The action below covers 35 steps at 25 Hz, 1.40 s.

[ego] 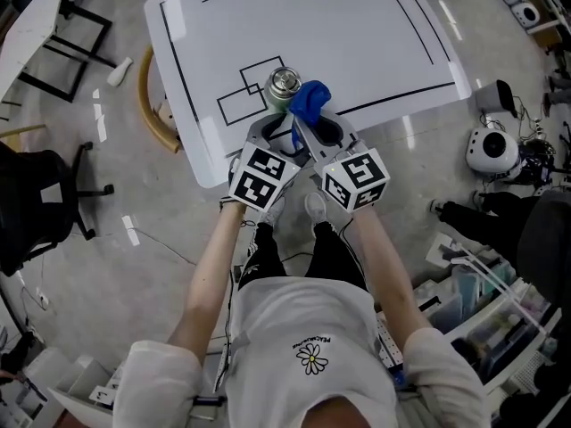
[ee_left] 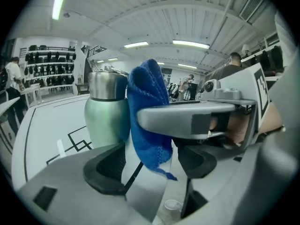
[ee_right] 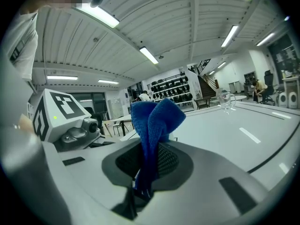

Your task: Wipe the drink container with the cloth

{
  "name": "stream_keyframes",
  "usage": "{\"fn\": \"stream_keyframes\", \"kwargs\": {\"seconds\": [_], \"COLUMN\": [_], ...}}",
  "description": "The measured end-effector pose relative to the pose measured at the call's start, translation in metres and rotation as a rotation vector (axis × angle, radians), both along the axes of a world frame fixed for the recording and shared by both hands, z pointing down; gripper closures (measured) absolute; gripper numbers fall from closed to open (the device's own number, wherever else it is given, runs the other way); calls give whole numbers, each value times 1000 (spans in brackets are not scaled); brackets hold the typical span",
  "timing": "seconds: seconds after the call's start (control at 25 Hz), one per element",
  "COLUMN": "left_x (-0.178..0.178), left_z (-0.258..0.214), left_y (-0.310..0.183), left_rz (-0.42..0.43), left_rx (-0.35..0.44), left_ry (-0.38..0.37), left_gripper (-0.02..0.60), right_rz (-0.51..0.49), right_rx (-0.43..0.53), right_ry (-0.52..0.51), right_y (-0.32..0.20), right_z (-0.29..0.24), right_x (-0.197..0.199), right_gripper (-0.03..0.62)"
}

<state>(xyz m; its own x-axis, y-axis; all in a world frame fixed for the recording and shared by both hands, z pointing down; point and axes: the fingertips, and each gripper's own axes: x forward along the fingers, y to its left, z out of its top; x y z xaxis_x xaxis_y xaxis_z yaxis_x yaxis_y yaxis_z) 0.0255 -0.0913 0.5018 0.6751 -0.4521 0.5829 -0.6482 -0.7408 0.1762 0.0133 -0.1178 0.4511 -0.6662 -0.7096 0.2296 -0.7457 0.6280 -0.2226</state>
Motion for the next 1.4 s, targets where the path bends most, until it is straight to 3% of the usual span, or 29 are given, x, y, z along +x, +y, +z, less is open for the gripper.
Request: {"fn": "stream_keyframes", "kwargs": {"seconds": [0.28,1.04,1.4], "left_x": [-43,-27,-24], "left_z": [-14,4,3], "left_y": [-27,-32,-26], "left_rz": [-118,-70,-80], "left_rx": [90,34,28], "left_ry": [-43,-38,-19], "left_gripper": [225,212,212], "right_rz": [-15,19,-24], "right_rx": [0,5,2], "right_ry": [4,16,21], "right_y": [-1,-16,-8], "right_z": [0,2,2], "right_x": [2,17,11], "right_gripper": [551,551,551]}}
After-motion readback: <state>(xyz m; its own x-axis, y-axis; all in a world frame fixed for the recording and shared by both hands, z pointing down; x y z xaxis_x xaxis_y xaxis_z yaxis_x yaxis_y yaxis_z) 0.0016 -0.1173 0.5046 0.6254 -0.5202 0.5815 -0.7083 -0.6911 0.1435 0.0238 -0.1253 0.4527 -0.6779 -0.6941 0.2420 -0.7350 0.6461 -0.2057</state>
